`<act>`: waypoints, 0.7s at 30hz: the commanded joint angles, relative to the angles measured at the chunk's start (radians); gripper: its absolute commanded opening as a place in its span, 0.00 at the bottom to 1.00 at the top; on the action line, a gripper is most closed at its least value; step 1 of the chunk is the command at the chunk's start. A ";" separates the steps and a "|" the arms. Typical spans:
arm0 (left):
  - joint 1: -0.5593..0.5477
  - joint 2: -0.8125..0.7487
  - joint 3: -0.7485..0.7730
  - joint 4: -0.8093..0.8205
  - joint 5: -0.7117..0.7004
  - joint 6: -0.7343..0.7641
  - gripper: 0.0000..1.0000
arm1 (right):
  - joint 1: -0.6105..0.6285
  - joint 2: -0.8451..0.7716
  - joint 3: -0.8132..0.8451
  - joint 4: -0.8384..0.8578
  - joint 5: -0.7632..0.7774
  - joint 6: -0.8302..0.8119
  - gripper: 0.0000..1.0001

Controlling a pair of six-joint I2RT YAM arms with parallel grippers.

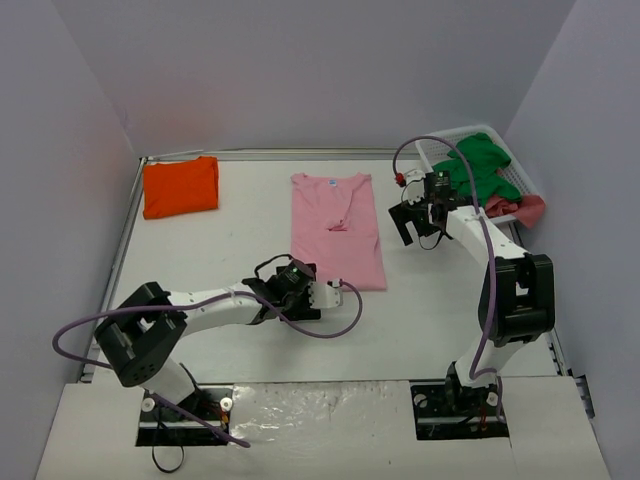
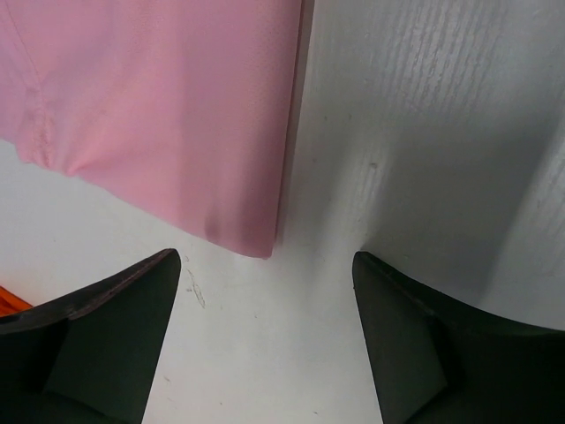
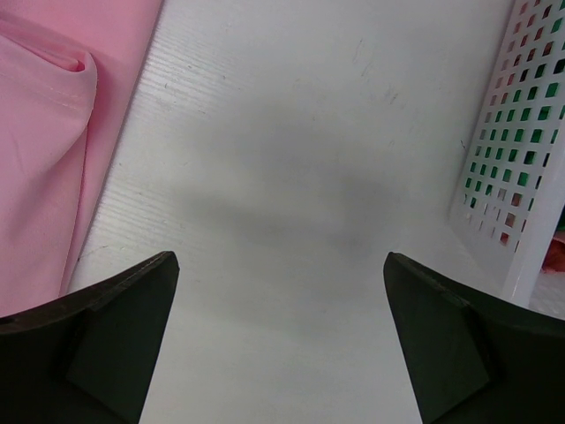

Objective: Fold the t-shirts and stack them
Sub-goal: Grab one side of the 2/3 rectangular tshirt with both arms

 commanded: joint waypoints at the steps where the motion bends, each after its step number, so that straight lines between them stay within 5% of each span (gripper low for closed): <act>1: -0.005 0.023 0.013 0.009 -0.010 -0.024 0.78 | -0.001 -0.001 0.001 -0.014 0.017 -0.014 0.98; 8: -0.003 0.057 0.020 0.004 -0.007 -0.022 0.39 | 0.002 0.011 0.001 -0.018 0.026 -0.017 0.98; 15: -0.002 0.084 0.027 0.012 -0.010 -0.022 0.36 | 0.000 0.008 0.001 -0.020 0.026 -0.018 0.98; 21: 0.009 0.092 0.040 -0.003 0.016 -0.035 0.23 | 0.002 0.011 0.001 -0.020 0.028 -0.021 0.98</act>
